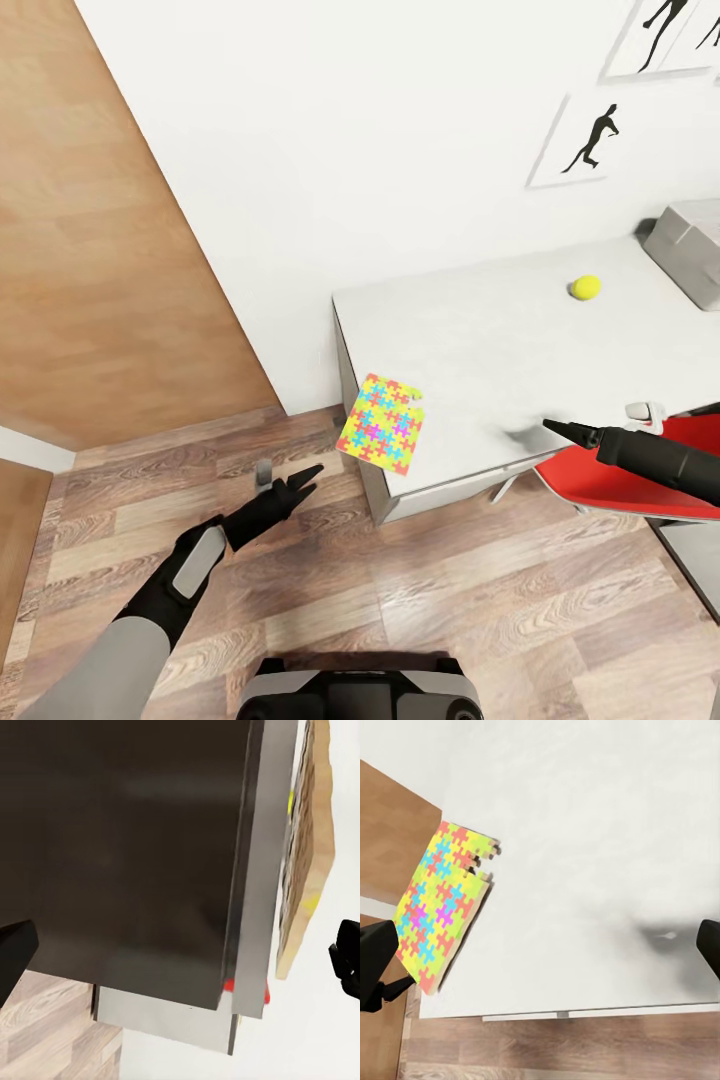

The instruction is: Put all the toys in the child's room - the three board games (two on the bed and one on the table), the two jigsaw puzzles on the table, and the tennis ball on the table - inside the toy box on the table in the child's room.

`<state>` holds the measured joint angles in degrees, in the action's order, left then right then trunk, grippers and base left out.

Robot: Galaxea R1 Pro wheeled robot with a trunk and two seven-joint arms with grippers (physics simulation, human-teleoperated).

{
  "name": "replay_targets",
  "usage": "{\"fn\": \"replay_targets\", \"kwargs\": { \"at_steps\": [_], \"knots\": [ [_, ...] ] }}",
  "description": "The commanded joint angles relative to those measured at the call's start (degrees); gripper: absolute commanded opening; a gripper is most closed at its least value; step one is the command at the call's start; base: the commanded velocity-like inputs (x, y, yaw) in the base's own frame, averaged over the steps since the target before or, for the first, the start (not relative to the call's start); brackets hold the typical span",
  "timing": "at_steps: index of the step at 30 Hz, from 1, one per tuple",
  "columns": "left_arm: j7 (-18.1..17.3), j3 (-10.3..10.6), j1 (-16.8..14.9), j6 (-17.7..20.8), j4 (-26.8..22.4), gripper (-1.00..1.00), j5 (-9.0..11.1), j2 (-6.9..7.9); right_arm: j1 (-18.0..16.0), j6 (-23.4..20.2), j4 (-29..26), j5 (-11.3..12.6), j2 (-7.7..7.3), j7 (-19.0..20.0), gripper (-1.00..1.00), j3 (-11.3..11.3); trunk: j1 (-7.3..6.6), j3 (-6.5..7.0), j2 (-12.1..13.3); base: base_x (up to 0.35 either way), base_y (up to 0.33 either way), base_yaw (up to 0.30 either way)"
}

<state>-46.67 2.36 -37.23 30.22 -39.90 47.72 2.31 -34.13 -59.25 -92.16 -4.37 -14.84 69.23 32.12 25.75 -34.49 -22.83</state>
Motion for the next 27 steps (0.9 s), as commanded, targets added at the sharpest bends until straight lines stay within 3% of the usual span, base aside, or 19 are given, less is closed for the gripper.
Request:
{"fn": "replay_targets", "kwargs": {
  "at_steps": [1,27],
  "knots": [
    [0.26,0.22,-0.31,0.43,0.00,1.00,0.62,-0.01,-0.06,-0.41,-0.04,-0.46,0.00,0.50,1.00,0.08,0.03,-0.07,-0.09,0.000,0.000,-0.005],
    [1.28,0.53,-3.45,0.67,-0.13,1.00,0.88,-0.60,-0.06,-0.36,-0.04,-0.47,0.02,0.47,1.00,0.05,0.03,-0.07,-0.09,0.000,0.000,-0.001]
  ]
}}
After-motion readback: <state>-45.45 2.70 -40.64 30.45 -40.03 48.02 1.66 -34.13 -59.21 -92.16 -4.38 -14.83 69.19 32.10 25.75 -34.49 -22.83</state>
